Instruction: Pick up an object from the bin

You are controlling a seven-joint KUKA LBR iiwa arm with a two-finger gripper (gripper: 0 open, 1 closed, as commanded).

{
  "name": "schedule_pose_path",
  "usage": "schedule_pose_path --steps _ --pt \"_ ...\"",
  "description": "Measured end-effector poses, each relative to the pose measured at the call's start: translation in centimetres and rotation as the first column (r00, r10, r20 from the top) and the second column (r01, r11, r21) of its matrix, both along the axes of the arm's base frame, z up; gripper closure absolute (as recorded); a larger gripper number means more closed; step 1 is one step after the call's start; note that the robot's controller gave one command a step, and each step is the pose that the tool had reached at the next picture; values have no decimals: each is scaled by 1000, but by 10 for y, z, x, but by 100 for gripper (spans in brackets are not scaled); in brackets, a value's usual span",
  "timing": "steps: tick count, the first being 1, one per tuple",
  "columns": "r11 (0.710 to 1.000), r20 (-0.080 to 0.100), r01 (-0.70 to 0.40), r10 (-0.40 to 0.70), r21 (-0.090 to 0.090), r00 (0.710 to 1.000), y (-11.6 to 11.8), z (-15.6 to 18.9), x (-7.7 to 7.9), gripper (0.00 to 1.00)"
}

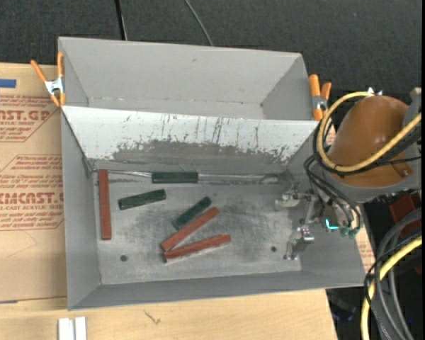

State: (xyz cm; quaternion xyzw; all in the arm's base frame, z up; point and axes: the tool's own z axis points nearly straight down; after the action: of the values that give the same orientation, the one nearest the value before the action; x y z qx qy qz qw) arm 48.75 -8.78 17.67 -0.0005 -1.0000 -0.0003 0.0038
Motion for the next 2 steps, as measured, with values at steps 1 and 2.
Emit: schedule_pose_path --steps 1,2 --pt "1000 8 -1 1 -1 1000 0 4 2 0" --pt "999 15 -52 52 -3 999 29 -50 13 0"
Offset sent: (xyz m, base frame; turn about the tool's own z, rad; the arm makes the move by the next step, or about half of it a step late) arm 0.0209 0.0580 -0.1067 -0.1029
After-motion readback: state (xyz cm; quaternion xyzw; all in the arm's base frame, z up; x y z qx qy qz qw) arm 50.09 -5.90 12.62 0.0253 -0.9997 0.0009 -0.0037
